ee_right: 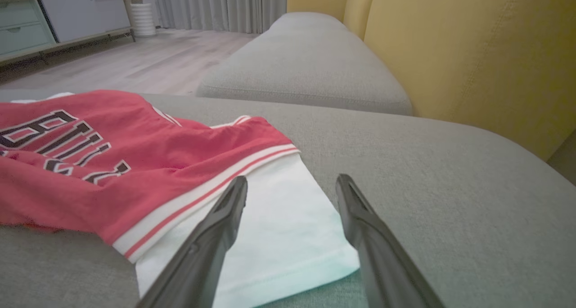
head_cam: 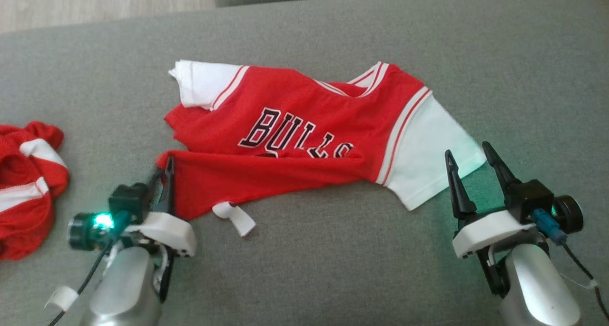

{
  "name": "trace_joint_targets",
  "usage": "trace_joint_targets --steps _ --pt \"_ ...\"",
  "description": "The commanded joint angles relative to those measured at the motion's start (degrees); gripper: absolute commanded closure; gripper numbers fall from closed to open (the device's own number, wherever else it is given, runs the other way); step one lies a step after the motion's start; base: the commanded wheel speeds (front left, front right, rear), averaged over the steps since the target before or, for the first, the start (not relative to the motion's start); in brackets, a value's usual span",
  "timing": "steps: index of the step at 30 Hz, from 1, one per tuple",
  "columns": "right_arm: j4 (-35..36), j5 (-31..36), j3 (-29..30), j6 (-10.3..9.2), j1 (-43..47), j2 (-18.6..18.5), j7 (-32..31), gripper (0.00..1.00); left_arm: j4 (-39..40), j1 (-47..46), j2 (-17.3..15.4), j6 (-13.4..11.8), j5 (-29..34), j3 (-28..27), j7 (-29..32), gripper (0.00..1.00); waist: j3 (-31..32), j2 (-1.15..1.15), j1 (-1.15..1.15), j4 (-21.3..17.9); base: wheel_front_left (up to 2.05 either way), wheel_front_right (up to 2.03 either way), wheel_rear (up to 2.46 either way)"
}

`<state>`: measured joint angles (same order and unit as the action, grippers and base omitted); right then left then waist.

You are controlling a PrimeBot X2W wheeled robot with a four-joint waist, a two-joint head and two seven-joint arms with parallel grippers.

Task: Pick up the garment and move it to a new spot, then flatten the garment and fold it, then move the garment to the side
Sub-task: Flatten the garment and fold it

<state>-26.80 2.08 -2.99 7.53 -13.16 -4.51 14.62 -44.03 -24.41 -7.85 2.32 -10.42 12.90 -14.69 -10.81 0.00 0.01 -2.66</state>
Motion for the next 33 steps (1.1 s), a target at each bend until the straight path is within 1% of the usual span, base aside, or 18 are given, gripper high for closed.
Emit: trace_joint_targets --steps 1,3,6,9,10,12,17,22,26,31,33 --pt "2.06 -0.26 -1.00 -0.04 -1.41 0.35 0.38 0.00 1.34 -1.81 -2.21 -0.81 0.24 -2.64 -0.30 0.00 0.56 0.00 -0.01 -0.03 0.00 0.00 0.00" --pt "2.48 -0.64 -0.70 -0.04 -1.00 0.68 0.38 0.00 2.00 -1.11 -2.03 -1.95 0.92 -3.52 -0.30 0.00 1.63 0.00 -0.01 0.16 0.00 0.00 0.00" --pt "2.54 -0.95 0.08 -0.04 0.47 1.10 0.38 0.00 3.72 1.93 -0.91 -2.93 1.37 -4.75 -0.30 0.00 3.79 0.00 -0.01 0.76 0.00 0.00 0.00" --pt "2.64 -1.00 0.97 -0.04 1.21 1.39 0.38 0.00 7.54 5.42 0.12 -3.34 2.09 -5.84 -0.30 0.00 5.21 0.00 -0.01 1.37 0.00 0.00 0.00" --pt "2.40 -0.97 1.37 -0.04 1.68 1.51 0.38 0.00 10.21 8.10 0.92 -3.42 2.56 -6.47 -0.30 0.00 6.25 0.00 -0.01 1.80 0.00 0.00 0.00" --pt "2.17 -1.15 1.70 -0.04 2.24 1.57 0.38 0.00 12.83 10.83 1.74 -3.42 2.93 -7.12 -0.30 0.00 7.33 0.00 -0.01 2.14 0.00 0.00 0.00" --pt "1.36 -2.73 1.34 -0.04 4.21 1.61 0.38 0.00 18.26 17.38 3.40 -2.77 3.61 -8.12 -0.30 0.00 9.89 0.00 -0.01 2.72 0.00 0.00 0.00" --pt "0.93 -3.49 1.51 -0.04 5.95 1.62 0.38 0.00 21.63 21.48 4.33 -1.98 3.73 -9.16 -0.30 0.00 11.18 0.00 -0.01 3.36 0.00 0.00 0.00" --pt "0.58 -3.53 1.09 -0.04 6.62 1.62 0.38 0.00 22.08 23.28 4.71 -1.42 3.32 -9.74 -0.30 0.00 11.41 0.00 -0.01 3.64 0.00 0.00 0.00" --pt "0.48 -3.91 0.56 -0.04 6.58 1.63 0.38 0.00 21.47 23.12 4.89 -1.22 3.36 -9.92 -0.30 0.00 10.85 0.00 -0.01 3.68 0.00 0.00 0.00" --pt "0.57 -3.94 0.29 -0.04 6.23 1.63 0.38 0.00 20.78 22.54 4.93 -0.38 3.23 -9.30 -0.30 0.00 10.21 0.00 -0.01 3.54 0.00 0.00 0.00"
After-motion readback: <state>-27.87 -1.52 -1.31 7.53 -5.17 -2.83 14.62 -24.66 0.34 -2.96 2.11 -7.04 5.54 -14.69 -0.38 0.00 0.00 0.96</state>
